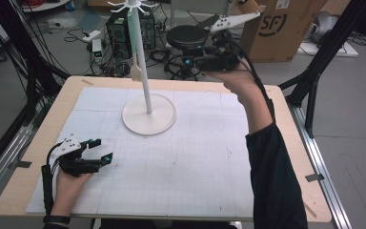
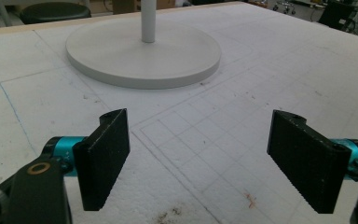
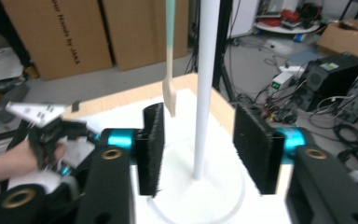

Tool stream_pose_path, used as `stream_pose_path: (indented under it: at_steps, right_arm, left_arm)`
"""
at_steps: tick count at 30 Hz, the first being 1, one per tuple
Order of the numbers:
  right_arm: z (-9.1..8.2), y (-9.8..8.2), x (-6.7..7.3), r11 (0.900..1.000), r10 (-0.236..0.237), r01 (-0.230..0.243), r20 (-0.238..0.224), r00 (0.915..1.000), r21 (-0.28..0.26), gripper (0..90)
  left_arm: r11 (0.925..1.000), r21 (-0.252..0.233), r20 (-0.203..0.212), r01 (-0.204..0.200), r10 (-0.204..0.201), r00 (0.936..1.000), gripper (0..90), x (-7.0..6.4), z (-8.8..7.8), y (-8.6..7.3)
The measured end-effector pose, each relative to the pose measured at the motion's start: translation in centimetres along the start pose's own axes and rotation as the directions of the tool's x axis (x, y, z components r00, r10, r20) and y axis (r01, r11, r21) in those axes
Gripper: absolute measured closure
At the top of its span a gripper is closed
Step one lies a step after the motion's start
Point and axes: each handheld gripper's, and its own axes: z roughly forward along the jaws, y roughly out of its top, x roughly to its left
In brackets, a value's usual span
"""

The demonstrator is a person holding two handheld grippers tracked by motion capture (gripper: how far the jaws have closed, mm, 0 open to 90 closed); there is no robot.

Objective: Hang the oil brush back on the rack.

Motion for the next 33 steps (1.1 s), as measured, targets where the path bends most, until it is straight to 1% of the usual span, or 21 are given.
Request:
stream_pose_path:
  at_steps: [1, 2, 4, 5, 6, 8, 9, 10, 14, 16, 21, 22, 24, 27, 29, 31, 33]
  right_arm:
    - [-0.2, -0.7, 0.0, 1.0, 0.003, -0.003, -0.007, 1.0, 0.005, 50.3]
    - [-0.5, -1.6, 0.0, 1.0, 0.015, -0.015, -0.015, 0.9998, 0.014, 48.3]
    - [-0.9, -2.9, 0.0, 1.0, 0.013, -0.013, -0.026, 0.9996, 0.015, 46.7]
    - [-1.2, -3.7, 0.1, 1.0, 0.02, -0.02, -0.03, 0.9993, 0.018, 45.2]
    - [-1.6, -4.4, 0.2, 1.0, 0.019, -0.019, -0.033, 0.9993, 0.013, 44.2]
    - [-2.3, -6.1, 0.5, 0.999, 0.037, -0.037, -0.043, 0.9984, -0.002, 42.1]
    - [-2.6, -7.0, 0.6, 0.999, 0.035, -0.035, -0.046, 0.9984, -0.007, 41.4]
    - [-3.0, -7.9, 0.6, 0.999, 0.043, -0.044, -0.051, 0.9977, -0.009, 40.2]
    - [-4.3, -11.6, 1.2, 0.998, 0.052, -0.053, -0.035, 0.998, -0.027, 36.4]
    - [-5.0, -14.0, 1.8, 0.998, 0.059, -0.059, -0.014, 0.9982, -0.031, 34.6]
    - [-5.9, -19.4, 2.8, 0.997, 0.077, -0.076, 0.021, 0.9968, -0.027, 33.0]
    - [-5.9, -20.4, 2.9, 0.996, 0.08, -0.079, 0.031, 0.9963, -0.032, 32.3]
    - [-6.0, -22.4, 3.0, 0.994, 0.109, -0.108, 0.026, 0.9937, -0.026, 31.3]
    - [-5.8, -25.1, 3.3, 0.992, 0.125, -0.126, 0.066, 0.9899, 0.003, 29.7]
    - [-5.7, -26.6, 3.7, 0.99, 0.136, -0.137, 0.074, 0.9879, 0.012, 29.3]
    - [-5.4, -27.7, 4.1, 0.989, 0.14, -0.144, 0.089, 0.986, 0.03, 28.3]
    - [-5.0, -28.7, 4.4, 0.989, 0.14, -0.144, 0.095, 0.9856, 0.037, 28.2]
  left_arm:
    - [1.0, 0.0, 0.0, -0.001, 0.001, 1.0, 21.6, 0.0, 0.0, 0.0]
    - [1.0, 0.0, 0.001, -0.002, 0.002, 1.0, 21.5, 0.0, 0.0, 0.0]
    - [1.0, 0.001, -0.001, -0.002, 0.002, 1.0, 21.5, -0.1, 0.0, 0.0]
    - [1.0, 0.002, -0.003, -0.004, 0.004, 1.0, 21.5, 0.0, 0.0, 0.0]
    - [1.0, 0.001, -0.004, -0.002, 0.002, 1.0, 21.5, -0.1, 0.0, 0.0]
    - [1.0, 0.0, -0.004, -0.002, 0.002, 1.0, 21.4, 0.0, 0.0, 0.0]
    - [1.0, 0.0, -0.003, -0.001, 0.001, 1.0, 21.4, 0.0, 0.0, 0.0]
    - [1.0, 0.0, -0.002, -0.001, 0.001, 1.0, 21.3, 0.0, 0.0, 0.0]
    - [1.0, 0.001, -0.002, -0.004, 0.004, 1.0, 21.0, 0.0, 0.0, 0.0]
    - [1.0, -0.001, -0.001, 0.001, -0.001, 1.0, 20.9, 0.0, 0.0, 0.0]
    - [1.0, 0.0, -0.005, 0.0, 0.0, 1.0, 20.8, 0.0, 0.0, 0.0]
    - [1.0, -0.001, -0.005, 0.001, -0.001, 1.0, 20.8, 0.0, 0.0, 0.0]
    - [1.0, 0.0, -0.004, 0.002, -0.002, 1.0, 20.8, 0.0, 0.0, 0.0]
    - [1.0, -0.001, -0.004, 0.005, -0.005, 1.0, 20.8, 0.0, 0.0, 0.0]
    - [1.0, -0.001, -0.005, 0.007, -0.007, 1.0, 20.8, 0.0, 0.0, 0.0]
    - [1.0, -0.001, -0.005, 0.009, -0.009, 0.9999, 20.8, 0.0, 0.0, 0.0]
    - [1.0, -0.001, -0.007, 0.008, -0.008, 0.9999, 20.8, 0.0, 0.0, 0.0]
